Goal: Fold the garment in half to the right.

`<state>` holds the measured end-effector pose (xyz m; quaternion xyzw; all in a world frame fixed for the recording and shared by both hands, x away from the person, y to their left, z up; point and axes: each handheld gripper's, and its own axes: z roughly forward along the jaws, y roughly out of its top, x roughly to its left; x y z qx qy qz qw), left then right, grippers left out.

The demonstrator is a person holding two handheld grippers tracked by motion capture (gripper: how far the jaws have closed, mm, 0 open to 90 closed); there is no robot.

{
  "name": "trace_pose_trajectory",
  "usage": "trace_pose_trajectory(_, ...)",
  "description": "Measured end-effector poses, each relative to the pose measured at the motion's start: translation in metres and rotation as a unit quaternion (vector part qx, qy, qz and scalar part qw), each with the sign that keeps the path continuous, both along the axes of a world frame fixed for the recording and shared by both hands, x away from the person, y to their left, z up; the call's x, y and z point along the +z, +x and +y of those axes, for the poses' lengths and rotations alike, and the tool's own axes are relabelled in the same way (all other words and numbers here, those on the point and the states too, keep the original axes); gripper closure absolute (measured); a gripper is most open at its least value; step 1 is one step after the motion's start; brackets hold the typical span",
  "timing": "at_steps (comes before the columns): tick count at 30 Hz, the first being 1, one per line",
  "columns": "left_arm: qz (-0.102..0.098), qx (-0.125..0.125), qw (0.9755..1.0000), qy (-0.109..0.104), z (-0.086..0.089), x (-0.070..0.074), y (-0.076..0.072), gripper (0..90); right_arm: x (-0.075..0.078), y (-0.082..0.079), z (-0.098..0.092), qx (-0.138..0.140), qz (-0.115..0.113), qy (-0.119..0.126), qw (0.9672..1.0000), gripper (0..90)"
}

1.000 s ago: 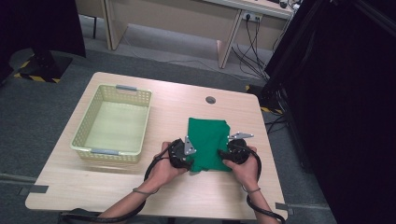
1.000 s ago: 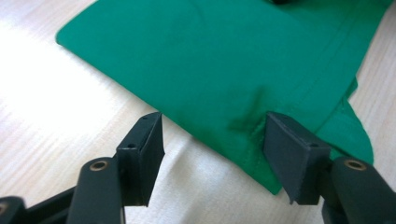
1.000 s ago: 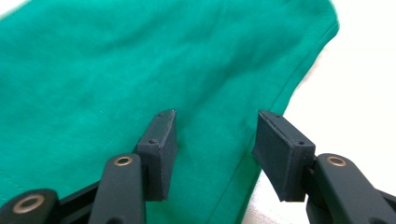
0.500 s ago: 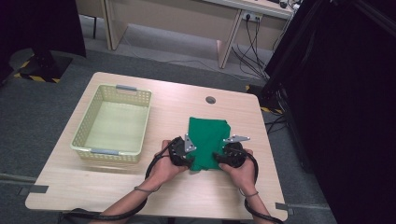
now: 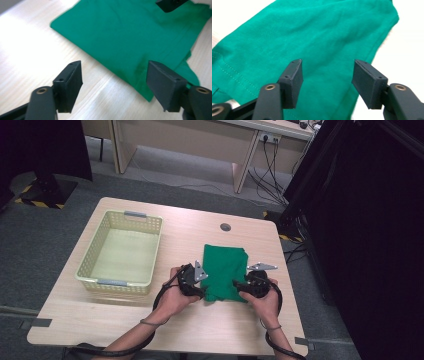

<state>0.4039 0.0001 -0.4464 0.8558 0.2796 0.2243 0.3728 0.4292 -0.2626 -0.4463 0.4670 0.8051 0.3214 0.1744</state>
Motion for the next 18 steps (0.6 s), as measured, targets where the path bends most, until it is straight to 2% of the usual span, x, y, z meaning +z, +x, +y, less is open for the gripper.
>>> trace_pose_trajectory(4, -0.003, 0.012, 0.9996, -0.024, 0.012, 0.009, -0.007, 23.8, 0.004, -0.002, -0.010, -0.005, -0.003, 0.011, 0.9999, 38.4)
trace_pose_trajectory(9, -0.013, 0.021, 0.9991, -0.034, 0.020, 0.016, -0.017, 17.7, 0.007, -0.005, -0.024, -0.016, -0.004, 0.029, 0.9994, 36.4)
trace_pose_trajectory(13, -0.007, 0.023, 0.9989, -0.041, 0.022, 0.017, -0.023, 17.2, 0.008, -0.008, -0.032, -0.026, -0.005, 0.040, 0.9989, 34.7)
trace_pose_trajectory(18, 0.000, 0.026, 0.9981, -0.055, 0.024, 0.017, -0.028, 15.7, 0.010, -0.010, -0.037, -0.031, -0.007, 0.042, 0.9986, 34.7)
